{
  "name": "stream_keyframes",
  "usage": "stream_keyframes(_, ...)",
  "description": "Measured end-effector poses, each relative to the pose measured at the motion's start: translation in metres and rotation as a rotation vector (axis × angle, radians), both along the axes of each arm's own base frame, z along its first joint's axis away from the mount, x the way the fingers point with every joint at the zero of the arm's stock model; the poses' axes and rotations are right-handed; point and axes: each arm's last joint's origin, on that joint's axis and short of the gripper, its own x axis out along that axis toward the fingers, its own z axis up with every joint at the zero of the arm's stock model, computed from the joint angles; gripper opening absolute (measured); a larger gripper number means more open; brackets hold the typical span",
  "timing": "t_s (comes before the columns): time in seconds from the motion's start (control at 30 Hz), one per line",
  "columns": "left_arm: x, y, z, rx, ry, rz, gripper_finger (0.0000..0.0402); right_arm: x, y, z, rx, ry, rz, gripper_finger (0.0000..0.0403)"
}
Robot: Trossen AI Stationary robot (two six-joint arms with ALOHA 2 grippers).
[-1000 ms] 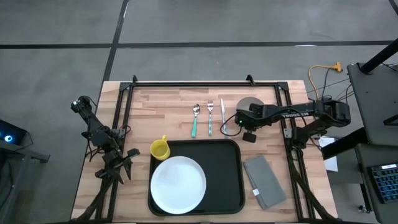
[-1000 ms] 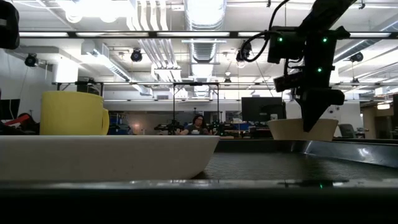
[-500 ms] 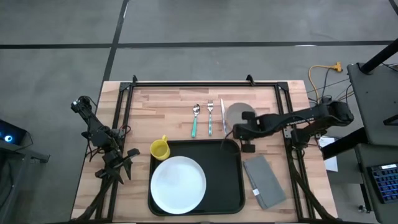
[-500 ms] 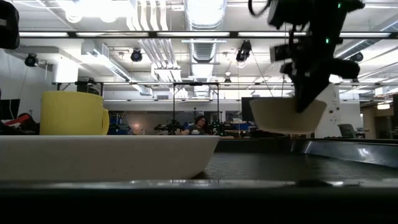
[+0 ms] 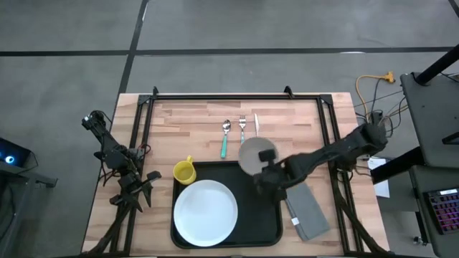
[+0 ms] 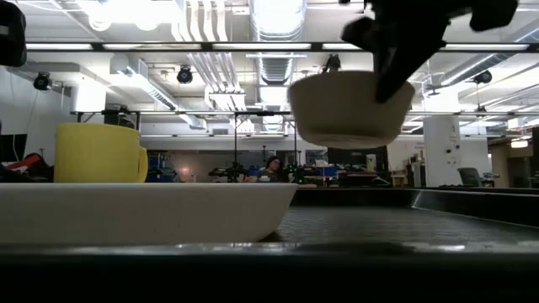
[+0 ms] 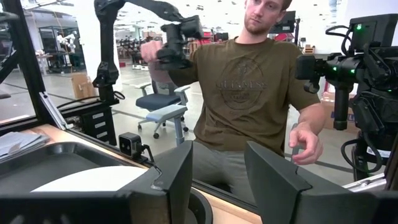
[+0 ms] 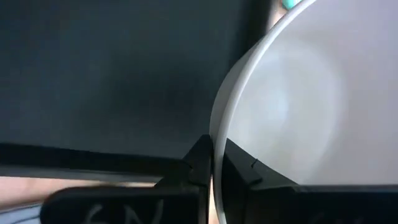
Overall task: Set up tray
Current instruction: Put the gray bowl on the white plate
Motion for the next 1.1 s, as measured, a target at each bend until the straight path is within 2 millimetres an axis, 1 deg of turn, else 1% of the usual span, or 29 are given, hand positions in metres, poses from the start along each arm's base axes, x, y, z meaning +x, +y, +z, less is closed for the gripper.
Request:
stream_keyframes(0.17, 0.000, 0.000, 0.000, 0.000, 0.000, -0.001, 0.0132, 0.022, 0.031, -0.001, -0.012, -0.004, 0.103, 0.0008)
stream_keyframes(0.3, 0.000, 0.000, 0.000, 0.000, 0.000, 0.000, 0.0132, 0.036, 0.048, -0.001, -0.017, -0.013, 0.161, 0.0008)
stream_keyframes(0.5, 0.000, 0.000, 0.000, 0.000, 0.000, 0.000, 0.0132, 0.057, 0.066, -0.010, -0.038, 0.003, 0.241, 0.0008)
stream_keyframes(0.87, 0.000, 0.000, 0.000, 0.000, 0.000, -0.001, 0.0132, 0.096, 0.103, -0.018, -0.061, 0.006, 0.404, 0.0008)
stream_keyframes(1.0, 0.000, 0.000, 0.000, 0.000, 0.000, 0.000, 0.0132, 0.111, 0.114, -0.024, -0.052, -0.007, 0.459, 0.0008)
stream_keyframes(1.1, 0.000, 0.000, 0.000, 0.000, 0.000, 0.000, 0.0132, 0.120, 0.121, -0.028, -0.014, -0.006, 0.498, 0.0008)
